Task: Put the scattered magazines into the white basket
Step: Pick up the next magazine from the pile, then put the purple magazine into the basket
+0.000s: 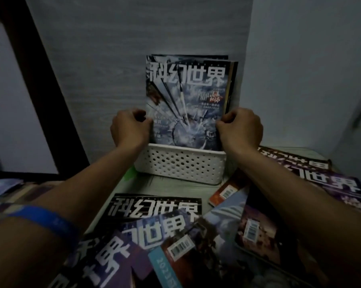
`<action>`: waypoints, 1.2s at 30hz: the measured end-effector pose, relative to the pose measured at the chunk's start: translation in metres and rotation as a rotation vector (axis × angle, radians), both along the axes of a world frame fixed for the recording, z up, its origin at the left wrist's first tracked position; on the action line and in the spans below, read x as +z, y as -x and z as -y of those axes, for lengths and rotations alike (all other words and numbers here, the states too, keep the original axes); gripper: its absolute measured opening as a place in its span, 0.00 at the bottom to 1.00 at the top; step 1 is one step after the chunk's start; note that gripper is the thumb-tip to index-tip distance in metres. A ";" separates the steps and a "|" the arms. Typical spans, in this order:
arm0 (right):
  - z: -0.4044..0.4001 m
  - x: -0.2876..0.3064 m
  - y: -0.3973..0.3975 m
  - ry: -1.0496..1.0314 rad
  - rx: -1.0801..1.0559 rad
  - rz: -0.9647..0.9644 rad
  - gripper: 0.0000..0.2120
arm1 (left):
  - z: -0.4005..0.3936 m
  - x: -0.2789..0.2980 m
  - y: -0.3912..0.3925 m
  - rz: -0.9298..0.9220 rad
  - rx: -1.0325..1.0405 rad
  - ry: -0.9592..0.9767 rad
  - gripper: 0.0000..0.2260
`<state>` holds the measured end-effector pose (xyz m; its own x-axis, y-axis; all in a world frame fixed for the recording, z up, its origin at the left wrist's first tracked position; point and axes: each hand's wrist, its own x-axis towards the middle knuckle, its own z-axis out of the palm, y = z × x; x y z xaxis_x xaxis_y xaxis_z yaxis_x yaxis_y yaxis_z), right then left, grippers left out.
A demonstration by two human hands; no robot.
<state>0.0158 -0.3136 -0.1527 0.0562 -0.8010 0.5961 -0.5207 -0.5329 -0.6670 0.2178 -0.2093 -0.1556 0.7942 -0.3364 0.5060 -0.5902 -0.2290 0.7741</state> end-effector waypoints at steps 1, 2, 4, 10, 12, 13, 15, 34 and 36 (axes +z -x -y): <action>-0.001 0.000 -0.001 0.003 -0.009 -0.025 0.03 | -0.001 -0.001 0.001 0.019 0.005 -0.026 0.16; -0.003 -0.002 0.000 -0.008 0.000 -0.039 0.05 | -0.004 -0.002 0.002 0.031 -0.004 -0.056 0.17; -0.009 0.000 0.004 -0.050 0.057 -0.029 0.06 | -0.009 -0.001 0.007 0.055 -0.056 -0.108 0.21; -0.040 0.010 0.067 -0.319 0.451 0.103 0.09 | -0.056 -0.008 0.052 0.050 -0.265 0.004 0.28; -0.049 0.002 0.116 -0.378 0.357 0.110 0.08 | -0.074 -0.015 0.086 0.313 -0.312 -0.029 0.20; -0.053 -0.002 0.142 -0.419 0.292 0.148 0.09 | -0.079 -0.017 0.106 0.342 -0.373 -0.052 0.15; -0.057 -0.007 0.189 -0.444 0.135 0.212 0.10 | -0.081 -0.017 0.152 0.172 -0.503 -0.156 0.09; -0.118 -0.013 0.285 -0.833 0.033 0.362 0.13 | -0.101 -0.013 0.263 -0.858 -0.651 -0.199 0.04; -0.125 -0.003 0.275 -0.799 0.070 0.481 0.09 | -0.105 -0.012 0.263 -0.892 -0.642 -0.084 0.08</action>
<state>-0.2588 -0.1884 -0.1553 0.0100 -0.9874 -0.1580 -0.0779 0.1567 -0.9846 -0.0449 -0.1043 -0.1680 0.5282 -0.8238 -0.2059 0.1452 -0.1513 0.9778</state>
